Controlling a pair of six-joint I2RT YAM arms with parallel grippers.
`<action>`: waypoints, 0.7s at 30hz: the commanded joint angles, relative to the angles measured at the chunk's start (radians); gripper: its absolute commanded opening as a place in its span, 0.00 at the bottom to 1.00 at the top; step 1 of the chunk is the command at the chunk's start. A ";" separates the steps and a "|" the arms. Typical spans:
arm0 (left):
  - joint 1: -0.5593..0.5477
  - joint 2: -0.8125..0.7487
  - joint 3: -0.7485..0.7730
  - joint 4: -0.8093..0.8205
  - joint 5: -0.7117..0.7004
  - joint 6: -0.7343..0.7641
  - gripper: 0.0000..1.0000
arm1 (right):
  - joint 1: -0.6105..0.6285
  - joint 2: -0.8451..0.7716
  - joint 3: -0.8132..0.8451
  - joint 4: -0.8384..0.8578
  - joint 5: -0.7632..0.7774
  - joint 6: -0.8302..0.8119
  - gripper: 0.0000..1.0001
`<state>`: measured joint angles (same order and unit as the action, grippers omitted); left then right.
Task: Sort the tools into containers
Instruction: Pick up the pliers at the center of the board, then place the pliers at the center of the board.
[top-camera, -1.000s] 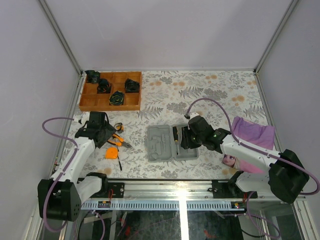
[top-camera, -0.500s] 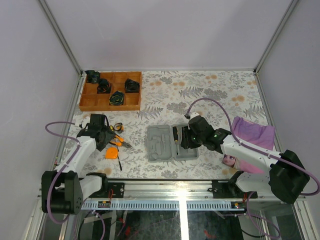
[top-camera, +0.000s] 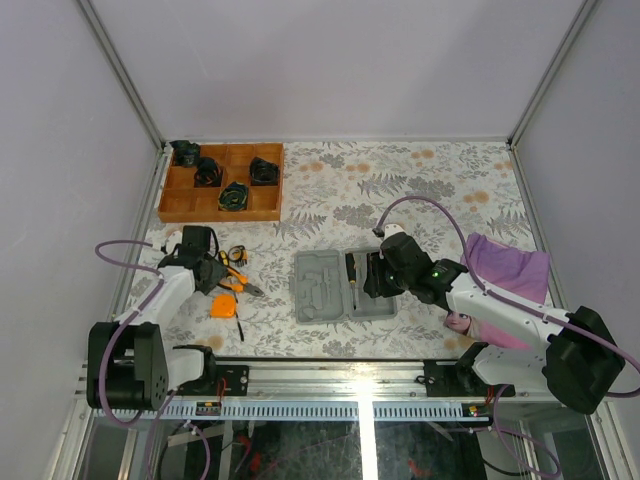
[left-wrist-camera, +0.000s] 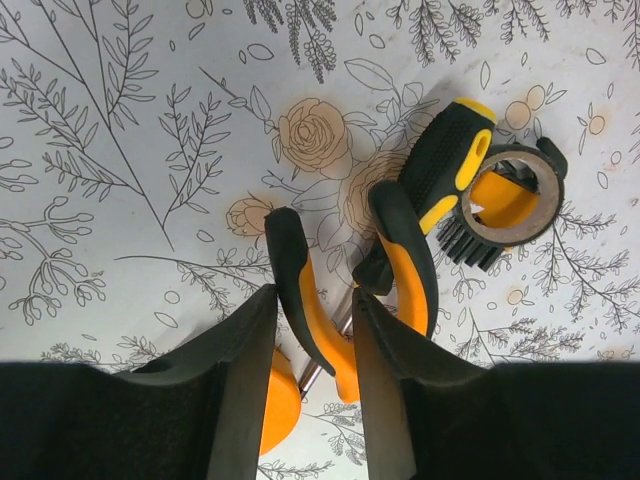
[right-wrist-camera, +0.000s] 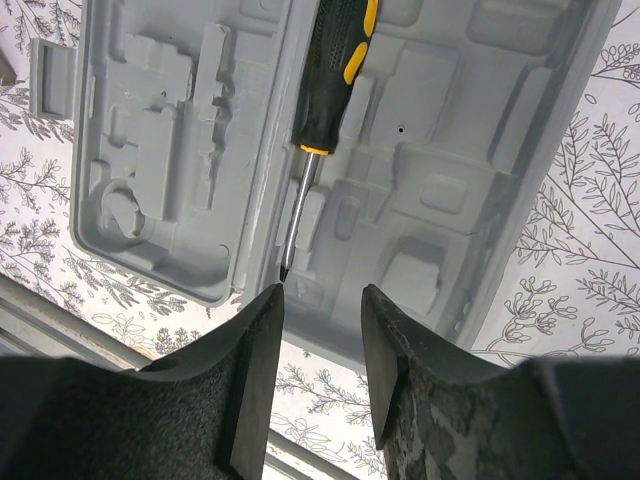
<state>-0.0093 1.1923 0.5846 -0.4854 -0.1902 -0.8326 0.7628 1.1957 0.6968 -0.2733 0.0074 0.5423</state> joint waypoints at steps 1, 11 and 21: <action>0.010 0.015 -0.012 0.077 -0.024 0.022 0.32 | -0.005 -0.019 0.002 0.002 0.021 0.008 0.44; 0.010 0.000 -0.024 0.096 -0.029 0.036 0.14 | -0.005 -0.027 -0.001 -0.005 0.025 0.009 0.44; 0.001 -0.144 0.014 0.112 0.087 0.116 0.00 | -0.006 -0.024 -0.008 0.005 0.022 0.017 0.44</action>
<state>-0.0048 1.0840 0.5663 -0.4419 -0.1806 -0.7723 0.7628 1.1946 0.6910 -0.2794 0.0116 0.5442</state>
